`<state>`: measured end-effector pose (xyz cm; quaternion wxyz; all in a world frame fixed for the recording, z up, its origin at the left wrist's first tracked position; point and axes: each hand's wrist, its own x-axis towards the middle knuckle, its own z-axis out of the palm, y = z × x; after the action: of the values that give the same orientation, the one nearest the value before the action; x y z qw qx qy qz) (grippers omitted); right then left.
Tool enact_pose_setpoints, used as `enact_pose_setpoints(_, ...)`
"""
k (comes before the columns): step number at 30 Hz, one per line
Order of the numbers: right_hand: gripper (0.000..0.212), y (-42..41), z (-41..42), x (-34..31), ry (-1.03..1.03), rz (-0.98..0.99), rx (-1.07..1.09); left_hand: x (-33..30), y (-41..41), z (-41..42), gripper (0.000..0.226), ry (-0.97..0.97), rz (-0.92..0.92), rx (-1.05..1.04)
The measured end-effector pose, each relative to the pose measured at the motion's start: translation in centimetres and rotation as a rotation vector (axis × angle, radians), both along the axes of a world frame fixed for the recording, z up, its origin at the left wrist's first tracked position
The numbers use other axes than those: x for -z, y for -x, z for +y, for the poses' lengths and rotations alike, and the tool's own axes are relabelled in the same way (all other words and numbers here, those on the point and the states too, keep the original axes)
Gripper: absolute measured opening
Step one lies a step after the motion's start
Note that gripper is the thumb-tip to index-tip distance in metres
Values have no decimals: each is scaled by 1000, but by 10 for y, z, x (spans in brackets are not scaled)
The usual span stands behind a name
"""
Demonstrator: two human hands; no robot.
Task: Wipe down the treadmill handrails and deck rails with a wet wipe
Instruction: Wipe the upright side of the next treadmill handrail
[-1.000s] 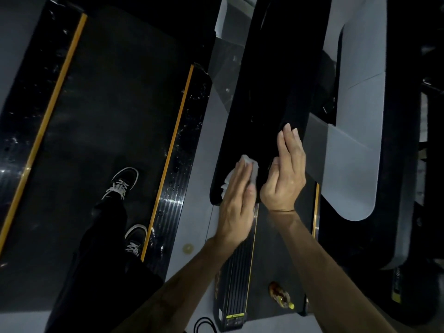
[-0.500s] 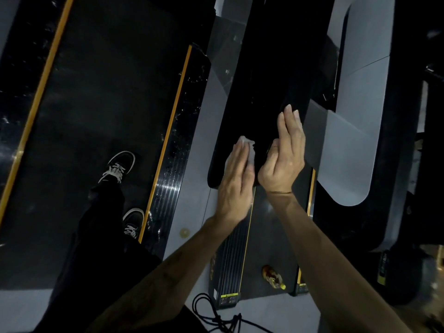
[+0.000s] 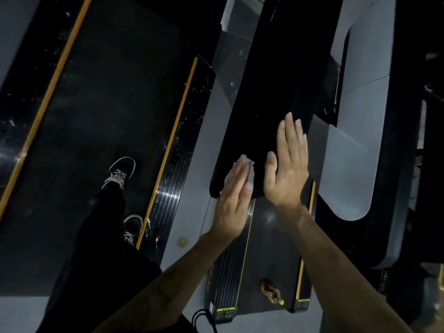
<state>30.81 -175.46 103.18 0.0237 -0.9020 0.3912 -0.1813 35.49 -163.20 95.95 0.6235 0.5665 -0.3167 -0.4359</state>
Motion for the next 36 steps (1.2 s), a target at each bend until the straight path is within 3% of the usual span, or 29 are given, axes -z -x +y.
enact_pose_setpoints(7,59,-21,-31,-22,-151,0,54,10,11,27,48,-164,126,-51)
enact_pose_setpoints(14,50,-12,-27,-16,-97,-53,-144,-5,10,-9,50,26,56,-76)
enact_pose_setpoints(21,48,-11,-25,-15,-100,-73,-160,13,14,4,52,-201,162,-114)
enact_pose_setpoints(29,46,-13,-23,-16,-98,-94,-129,5,18,-7,50,-9,9,-134)
enact_pose_setpoints(36,46,-13,-23,-15,-112,-103,-121,37,8,8,59,-306,150,-54)
